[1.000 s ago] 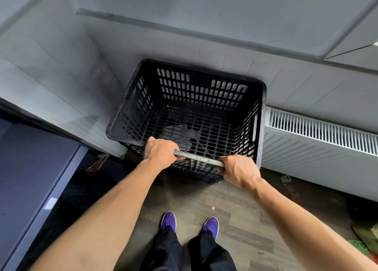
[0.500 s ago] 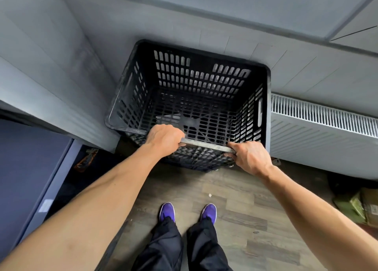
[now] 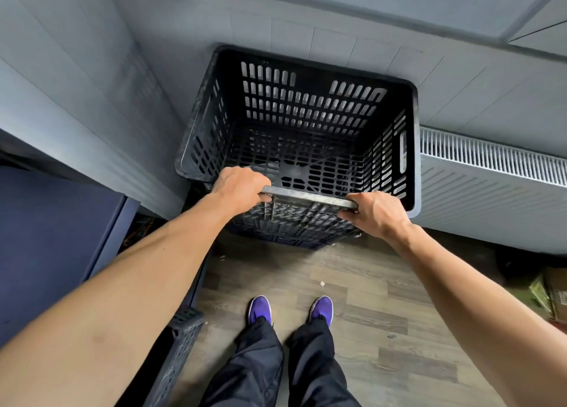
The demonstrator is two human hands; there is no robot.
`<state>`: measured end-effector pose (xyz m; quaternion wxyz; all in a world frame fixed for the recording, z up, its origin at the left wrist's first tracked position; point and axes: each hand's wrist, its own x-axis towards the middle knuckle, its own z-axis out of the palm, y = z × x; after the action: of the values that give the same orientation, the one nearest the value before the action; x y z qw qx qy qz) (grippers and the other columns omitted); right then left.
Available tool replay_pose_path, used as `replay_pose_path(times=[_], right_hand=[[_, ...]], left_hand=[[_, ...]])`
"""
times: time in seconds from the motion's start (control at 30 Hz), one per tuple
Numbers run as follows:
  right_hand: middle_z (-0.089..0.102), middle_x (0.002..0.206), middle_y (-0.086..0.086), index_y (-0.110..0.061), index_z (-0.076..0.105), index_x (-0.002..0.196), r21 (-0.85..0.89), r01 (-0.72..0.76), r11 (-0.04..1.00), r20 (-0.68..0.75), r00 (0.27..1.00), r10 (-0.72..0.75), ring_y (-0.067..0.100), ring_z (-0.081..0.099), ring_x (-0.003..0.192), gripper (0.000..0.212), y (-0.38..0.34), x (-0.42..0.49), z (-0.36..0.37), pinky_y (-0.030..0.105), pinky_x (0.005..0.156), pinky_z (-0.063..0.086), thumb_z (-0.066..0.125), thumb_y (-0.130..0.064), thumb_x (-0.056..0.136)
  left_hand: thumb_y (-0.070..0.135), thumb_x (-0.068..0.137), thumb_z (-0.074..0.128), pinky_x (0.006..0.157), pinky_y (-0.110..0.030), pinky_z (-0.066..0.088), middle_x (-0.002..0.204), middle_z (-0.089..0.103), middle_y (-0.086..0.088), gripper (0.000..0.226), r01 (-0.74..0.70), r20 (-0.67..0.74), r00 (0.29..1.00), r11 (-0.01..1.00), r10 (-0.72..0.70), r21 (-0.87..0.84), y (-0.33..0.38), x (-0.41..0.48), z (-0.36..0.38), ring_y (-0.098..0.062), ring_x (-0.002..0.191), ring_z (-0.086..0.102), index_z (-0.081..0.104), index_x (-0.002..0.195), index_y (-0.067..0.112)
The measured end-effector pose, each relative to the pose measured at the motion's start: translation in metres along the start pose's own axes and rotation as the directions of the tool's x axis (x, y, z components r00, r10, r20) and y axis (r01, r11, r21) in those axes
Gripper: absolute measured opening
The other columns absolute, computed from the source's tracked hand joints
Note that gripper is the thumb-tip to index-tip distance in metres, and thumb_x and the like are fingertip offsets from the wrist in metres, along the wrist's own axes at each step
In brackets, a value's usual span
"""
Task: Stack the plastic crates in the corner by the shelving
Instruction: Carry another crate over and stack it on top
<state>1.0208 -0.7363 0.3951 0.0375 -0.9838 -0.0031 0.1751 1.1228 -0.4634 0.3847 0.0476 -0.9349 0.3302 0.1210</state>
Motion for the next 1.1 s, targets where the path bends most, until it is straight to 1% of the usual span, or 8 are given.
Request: replay_pose_path(times=[0.17,0.27,0.37,0.47,0.6,0.8,0.97,1.1], right_hand=[[0.070,0.075,0.002,-0.022,0.066,0.107,-0.035,-0.022,0.999,-0.118,0.993,0.018,0.025,0.067,0.067,0.028,-0.004,-0.006,0.005,0.034,0.063,0.056,0.055,-0.045,0.096],[0.069,0.074,0.004,-0.020,0.062,0.112,-0.087,-0.005,0.996,-0.148,0.989,-0.008,0.027,0.067,0.066,0.029,-0.009,-0.010,0.006,0.031,0.057,0.049,0.051,-0.043,0.098],[0.069,0.074,0.005,-0.017,0.060,0.110,-0.132,-0.004,0.991,-0.172,0.985,-0.019,0.030,0.066,0.066,0.030,-0.011,-0.013,0.002,0.031,0.055,0.042,0.047,-0.042,0.100],[0.069,0.073,0.004,-0.014,0.061,0.106,-0.151,0.006,0.989,-0.203,0.979,-0.037,0.030,0.066,0.063,0.029,-0.014,-0.016,-0.002,0.031,0.053,0.039,0.050,-0.040,0.099],[0.071,0.078,0.001,-0.016,0.061,0.104,-0.182,0.008,0.983,-0.232,0.971,-0.051,0.028,0.067,0.063,0.026,-0.013,-0.012,-0.002,0.029,0.053,0.036,0.052,-0.040,0.098],[0.067,0.071,0.002,-0.018,0.059,0.110,-0.151,0.021,0.988,-0.191,0.980,-0.050,0.026,0.063,0.059,0.030,-0.009,0.000,0.007,0.029,0.052,0.039,0.047,-0.043,0.100],[0.064,0.067,0.001,-0.019,0.061,0.111,-0.154,0.043,0.987,-0.130,0.990,-0.064,0.025,0.063,0.059,0.034,-0.001,0.006,0.009,0.029,0.051,0.042,0.049,-0.048,0.098],[0.068,0.071,0.003,-0.020,0.061,0.120,-0.157,0.053,0.986,-0.137,0.988,-0.075,0.027,0.066,0.063,0.037,0.003,0.006,0.009,0.028,0.053,0.038,0.050,-0.046,0.098]], left_hand=[[0.045,0.095,0.054,0.056,-0.030,0.040,0.060,0.051,0.005,0.030,-0.051,-0.036,0.998,0.998,0.053,0.032,0.001,-0.001,0.003,-0.023,0.059,0.053,0.062,0.089,0.017],[0.047,0.095,0.053,0.056,-0.031,0.043,0.062,0.058,0.001,0.032,-0.053,-0.062,0.997,0.997,0.056,0.052,0.001,-0.006,0.003,-0.025,0.061,0.060,0.060,0.093,0.015],[0.047,0.096,0.051,0.055,-0.031,0.039,0.064,0.059,0.001,0.031,-0.065,-0.092,0.993,0.996,0.071,0.061,-0.003,-0.008,0.001,-0.024,0.058,0.053,0.057,0.099,0.017],[0.047,0.096,0.050,0.054,-0.030,0.035,0.070,0.067,0.000,0.032,-0.075,-0.134,0.987,0.995,0.083,0.070,-0.008,-0.011,-0.001,-0.026,0.063,0.062,0.057,0.102,0.017],[0.048,0.096,0.050,0.054,-0.031,0.040,0.072,0.069,0.000,0.032,-0.064,-0.166,0.983,0.995,0.075,0.075,-0.010,-0.008,0.003,-0.026,0.064,0.064,0.058,0.101,0.017],[0.043,0.095,0.055,0.055,-0.032,0.045,0.070,0.067,-0.001,0.026,-0.063,-0.149,0.986,0.997,0.070,0.047,-0.010,0.002,0.008,-0.026,0.064,0.064,0.059,0.104,0.018],[0.042,0.095,0.055,0.055,-0.030,0.035,0.063,0.050,0.004,0.024,-0.014,-0.123,0.992,0.999,0.018,0.034,-0.006,0.004,0.009,-0.023,0.059,0.049,0.058,0.096,0.019],[0.041,0.096,0.055,0.056,-0.030,0.036,0.064,0.053,0.003,0.023,-0.025,-0.135,0.990,1.000,0.027,0.017,-0.005,0.003,0.009,-0.023,0.060,0.049,0.058,0.097,0.019]])
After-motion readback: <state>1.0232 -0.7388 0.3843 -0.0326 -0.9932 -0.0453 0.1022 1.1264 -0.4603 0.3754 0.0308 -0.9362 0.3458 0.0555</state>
